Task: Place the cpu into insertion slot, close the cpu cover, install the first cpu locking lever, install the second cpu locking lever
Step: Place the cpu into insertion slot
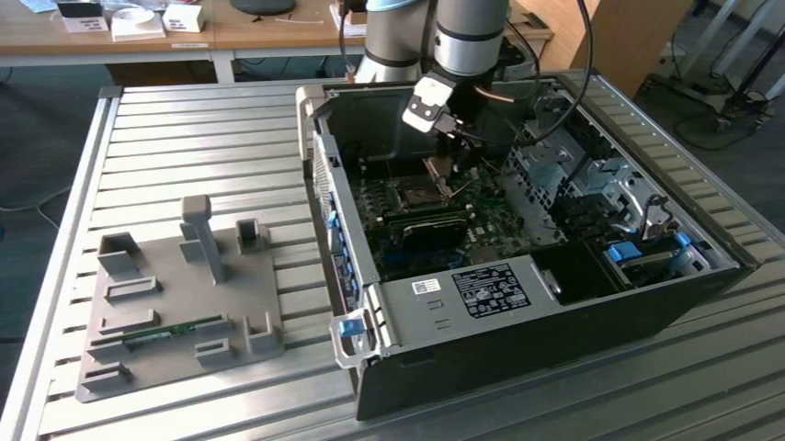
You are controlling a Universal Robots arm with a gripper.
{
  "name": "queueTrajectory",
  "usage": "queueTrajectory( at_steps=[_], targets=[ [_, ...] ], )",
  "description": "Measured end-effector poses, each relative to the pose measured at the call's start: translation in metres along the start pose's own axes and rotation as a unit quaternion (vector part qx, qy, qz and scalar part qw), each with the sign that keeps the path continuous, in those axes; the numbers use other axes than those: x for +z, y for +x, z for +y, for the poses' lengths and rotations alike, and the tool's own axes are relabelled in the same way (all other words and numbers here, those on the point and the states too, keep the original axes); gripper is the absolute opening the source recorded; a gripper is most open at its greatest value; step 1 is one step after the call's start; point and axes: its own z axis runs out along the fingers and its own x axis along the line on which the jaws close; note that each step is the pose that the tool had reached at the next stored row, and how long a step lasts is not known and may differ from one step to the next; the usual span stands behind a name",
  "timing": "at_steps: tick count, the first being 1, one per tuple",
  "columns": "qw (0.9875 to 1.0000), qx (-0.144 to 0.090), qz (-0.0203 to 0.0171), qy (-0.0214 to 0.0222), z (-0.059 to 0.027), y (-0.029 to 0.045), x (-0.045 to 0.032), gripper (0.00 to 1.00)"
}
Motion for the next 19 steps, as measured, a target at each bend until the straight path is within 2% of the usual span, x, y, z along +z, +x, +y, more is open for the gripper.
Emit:
queueTrajectory(
  at_steps=[8, 19],
  targets=[
    [1.0, 0.0, 0.0, -0.0005, -0.0037, 0.0001, 0.002, 0.54],
    [1.0, 0.0, 0.0, -0.0008, -0.0097, 0.0001, 0.0115, 0.54]
  ],
)
